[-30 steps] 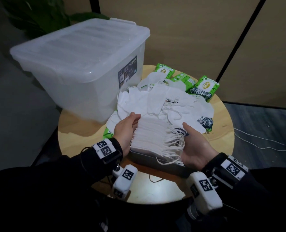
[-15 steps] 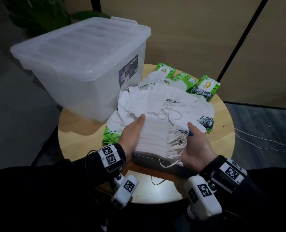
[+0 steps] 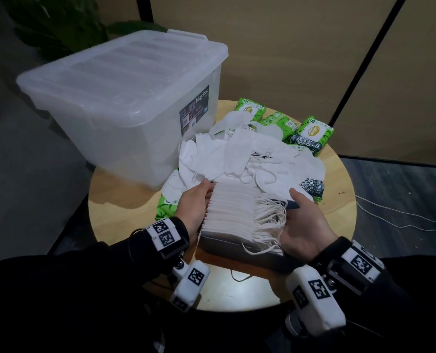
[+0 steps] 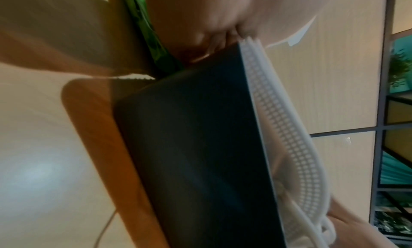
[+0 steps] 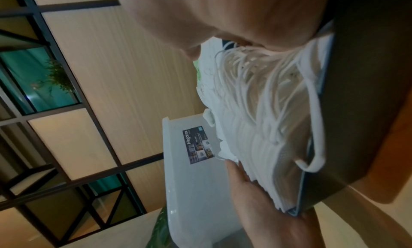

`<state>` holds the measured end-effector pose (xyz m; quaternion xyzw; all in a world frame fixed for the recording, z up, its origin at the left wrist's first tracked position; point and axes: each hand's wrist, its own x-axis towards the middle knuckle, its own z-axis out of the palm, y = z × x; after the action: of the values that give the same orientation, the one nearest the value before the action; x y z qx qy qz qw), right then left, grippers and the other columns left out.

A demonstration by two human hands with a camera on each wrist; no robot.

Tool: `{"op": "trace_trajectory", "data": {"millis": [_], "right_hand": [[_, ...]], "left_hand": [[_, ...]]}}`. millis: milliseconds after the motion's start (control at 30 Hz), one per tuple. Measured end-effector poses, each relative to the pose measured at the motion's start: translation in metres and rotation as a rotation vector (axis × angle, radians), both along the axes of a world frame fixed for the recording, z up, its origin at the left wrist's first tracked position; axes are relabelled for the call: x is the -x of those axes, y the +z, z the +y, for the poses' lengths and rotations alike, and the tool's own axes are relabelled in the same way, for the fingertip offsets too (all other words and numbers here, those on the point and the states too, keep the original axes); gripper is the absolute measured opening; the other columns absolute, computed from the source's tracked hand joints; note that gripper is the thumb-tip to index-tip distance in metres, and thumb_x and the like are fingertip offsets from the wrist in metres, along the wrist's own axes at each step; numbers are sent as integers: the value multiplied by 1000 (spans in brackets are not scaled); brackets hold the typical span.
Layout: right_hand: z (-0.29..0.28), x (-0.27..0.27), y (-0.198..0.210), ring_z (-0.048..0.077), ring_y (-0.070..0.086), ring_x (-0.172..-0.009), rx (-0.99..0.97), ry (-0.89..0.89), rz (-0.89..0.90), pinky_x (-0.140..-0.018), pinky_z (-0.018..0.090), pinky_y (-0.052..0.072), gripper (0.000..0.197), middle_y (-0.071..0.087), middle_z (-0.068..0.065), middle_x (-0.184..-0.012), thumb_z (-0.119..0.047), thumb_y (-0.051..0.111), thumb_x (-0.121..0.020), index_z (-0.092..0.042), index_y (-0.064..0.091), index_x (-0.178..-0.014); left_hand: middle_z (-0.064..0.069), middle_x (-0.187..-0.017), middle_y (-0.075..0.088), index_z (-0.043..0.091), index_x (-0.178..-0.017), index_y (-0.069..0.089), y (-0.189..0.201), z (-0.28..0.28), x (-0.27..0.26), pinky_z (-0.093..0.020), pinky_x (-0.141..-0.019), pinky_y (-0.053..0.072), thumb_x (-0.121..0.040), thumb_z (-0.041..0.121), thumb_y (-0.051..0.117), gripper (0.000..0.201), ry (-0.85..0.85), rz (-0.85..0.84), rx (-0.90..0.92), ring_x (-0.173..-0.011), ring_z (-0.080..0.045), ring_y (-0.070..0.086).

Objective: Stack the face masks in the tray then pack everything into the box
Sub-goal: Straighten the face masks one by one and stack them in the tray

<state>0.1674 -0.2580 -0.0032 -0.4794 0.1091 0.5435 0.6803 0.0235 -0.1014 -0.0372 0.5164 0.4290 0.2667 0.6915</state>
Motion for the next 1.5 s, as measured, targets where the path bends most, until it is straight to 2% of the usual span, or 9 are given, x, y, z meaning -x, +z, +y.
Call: {"op": "trace_trajectory", "data": {"millis": [67, 233, 367, 567, 700, 900, 1100, 1300, 1500], "right_hand": [[-6, -5, 2, 46, 62, -123, 66, -5, -85, -106, 60, 46, 70, 62, 31, -133, -52, 52, -101, 11, 53, -133], [-7, 5, 11, 45, 63, -123, 36, 105, -30, -90, 58, 58, 71, 64, 28, -133, -56, 41, -103, 4, 56, -137], [-6, 11, 17, 50, 63, -116, 6, 144, 12, -75, 66, 54, 71, 64, 29, -132, -57, 34, -105, 2, 57, -139], [-6, 20, 33, 47, 75, -81, 37, 161, -17, -53, 60, 59, 72, 66, 32, -123, -57, 33, -106, 5, 61, -130], [-12, 14, 37, 49, 70, -102, 113, 174, -94, -74, 57, 62, 76, 67, 33, -125, -59, 38, -103, 9, 58, -133], [-34, -10, 49, 37, 50, -137, 254, 288, -371, -121, 49, 30, 86, 55, 27, -144, -57, 46, -100, 8, 32, -153], [-19, -23, 91, 27, 65, -123, 148, 305, -557, -115, 50, 41, 46, 69, 13, -133, -36, 52, -102, -5, 64, -133], [49, -48, 88, 30, 70, -113, 37, 295, -468, -103, 47, 49, 30, 71, 11, -130, -30, 53, -103, -12, 69, -122], [87, -60, 34, 28, 71, -96, 64, 310, -362, -84, 41, 56, 23, 71, 11, -120, -30, 57, -100, -14, 70, -110]], "left_hand": [[5, -86, 79, 14, -104, 78, 2, 1, -2, -18, -64, 55, -107, 41, 51, 39, -10, -10, 15, -75, -6, 73], [3, -103, 76, 20, -101, 77, 0, -9, -3, -34, -98, 54, -106, 42, 51, 34, -7, 16, 11, -101, -18, 70], [8, -97, 78, 21, -104, 77, -2, -13, 1, -24, -82, 56, -105, 48, 52, 37, -42, -21, 11, -90, -8, 72], [2, -111, 76, 17, -112, 73, -16, -13, 3, -31, -103, 52, -104, 36, 58, 25, -76, -7, -73, -109, -17, 69], [8, -107, 76, 18, -110, 74, -11, -8, 1, -21, -94, 51, -108, 39, 48, 33, -132, -18, -102, -103, -7, 69], [2, -103, 75, 15, -107, 72, -13, 3, -5, -27, -88, 53, -105, 32, 55, 25, -41, -13, -96, -101, -18, 69], [-5, -100, 76, 14, -100, 75, 40, 41, -5, -37, -85, 57, -103, 19, 57, 20, -82, 23, -258, -97, -23, 73], [7, -96, 72, 24, -108, 74, 90, 100, 10, -23, -83, 51, -92, 18, 71, 18, -327, 515, -885, -92, -12, 68], [-3, -144, 51, 30, -155, 34, 69, 116, 1, -40, -102, 48, -82, 36, 85, 88, -764, 946, -931, -122, -25, 56]]}}
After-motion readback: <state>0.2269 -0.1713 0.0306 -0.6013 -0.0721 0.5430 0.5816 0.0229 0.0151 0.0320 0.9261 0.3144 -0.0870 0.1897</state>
